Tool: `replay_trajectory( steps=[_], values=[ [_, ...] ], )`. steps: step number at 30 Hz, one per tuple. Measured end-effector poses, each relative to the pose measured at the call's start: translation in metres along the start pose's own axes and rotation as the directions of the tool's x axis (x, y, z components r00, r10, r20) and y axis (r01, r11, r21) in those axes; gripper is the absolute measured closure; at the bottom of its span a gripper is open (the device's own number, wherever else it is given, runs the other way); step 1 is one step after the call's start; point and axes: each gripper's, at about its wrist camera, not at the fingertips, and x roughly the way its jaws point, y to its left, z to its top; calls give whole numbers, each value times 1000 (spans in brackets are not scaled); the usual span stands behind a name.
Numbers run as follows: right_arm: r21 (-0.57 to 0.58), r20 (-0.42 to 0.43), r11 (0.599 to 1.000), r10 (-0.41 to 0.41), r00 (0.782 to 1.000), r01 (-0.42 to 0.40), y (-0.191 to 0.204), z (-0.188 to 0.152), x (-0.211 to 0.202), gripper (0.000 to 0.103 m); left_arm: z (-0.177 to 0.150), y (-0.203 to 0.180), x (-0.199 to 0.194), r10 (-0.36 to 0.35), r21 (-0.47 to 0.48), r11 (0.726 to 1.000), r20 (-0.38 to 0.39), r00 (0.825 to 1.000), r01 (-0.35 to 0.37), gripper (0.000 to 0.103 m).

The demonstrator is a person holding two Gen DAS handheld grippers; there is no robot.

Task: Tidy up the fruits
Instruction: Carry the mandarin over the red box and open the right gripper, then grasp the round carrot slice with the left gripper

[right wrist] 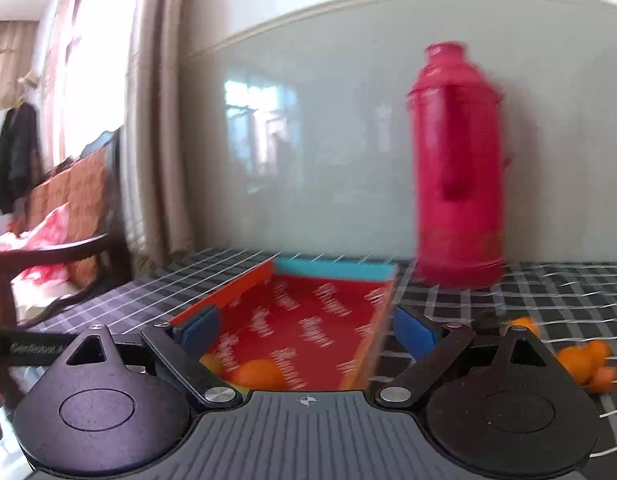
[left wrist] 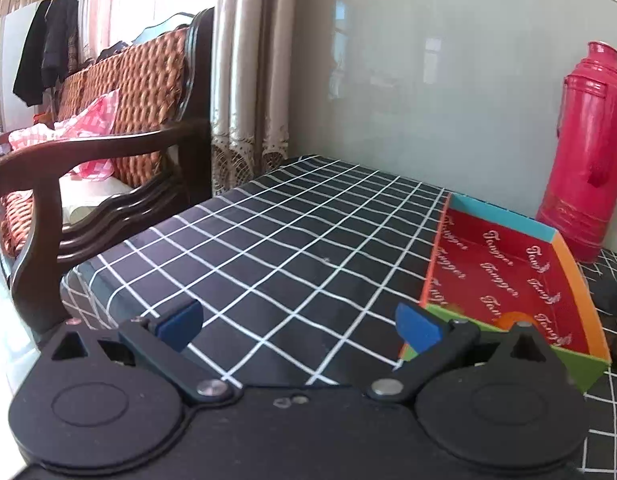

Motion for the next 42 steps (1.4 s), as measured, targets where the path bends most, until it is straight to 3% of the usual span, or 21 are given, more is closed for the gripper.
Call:
replay_trajectory(
  steps=[1,5,8,10,14,18,21,24,28,31,34,36,41,42],
  values=[
    [12,6,999,-30,1000,30,-7,1,-4,0,0,-3,-1,-8,7,1000,5,1000,8,6],
    [41,20,983,-182,983,182,-39,3,-20,0,-1,-23,-10,-56,53,997,42,998,53,6],
    [68,6,947,-316,949,315,-68,4,-29,0,-3,-44,-19,-118,98,989,70,991,110,6],
    [98,10,901,-426,905,423,-88,3,-42,0,-6,-59,-25,-166,133,979,86,982,153,6],
    [168,-11,757,-639,769,631,-122,0,-67,0,-14,-96,-38,-288,214,941,95,953,263,6],
    [184,-38,591,-794,607,785,-153,-3,-91,0,-28,-139,-50,-400,308,881,77,913,359,6],
    [181,-36,509,-852,523,842,-171,-4,-105,0,-40,-170,-55,-451,359,841,49,891,406,6],
    [202,-50,512,-846,531,835,-187,-7,-124,0,-50,-198,-52,-492,397,798,-9,871,455,6],
    [186,-47,484,-865,500,855,-202,-10,-137,0,-61,-226,-52,-534,390,763,-67,843,515,8],
    [184,-39,478,-869,493,859,-212,-14,-142,0,-68,-246,-51,-556,375,747,-99,825,548,10],
    [191,-53,468,-873,486,863,-219,-14,-147,0,-73,-260,-47,-575,357,730,-141,806,583,21],
    [201,-69,461,-873,482,864,-227,-15,-151,0,-77,-269,-44,-578,345,725,-166,799,596,34],
    [234,-88,458,-869,488,858,-238,-16,-160,0,-81,-285,-32,-568,309,735,-207,797,604,37],
    [236,-91,458,-868,489,857,-239,-17,-161,0,-82,-288,-29,-565,302,737,-215,796,605,41]
  ],
)
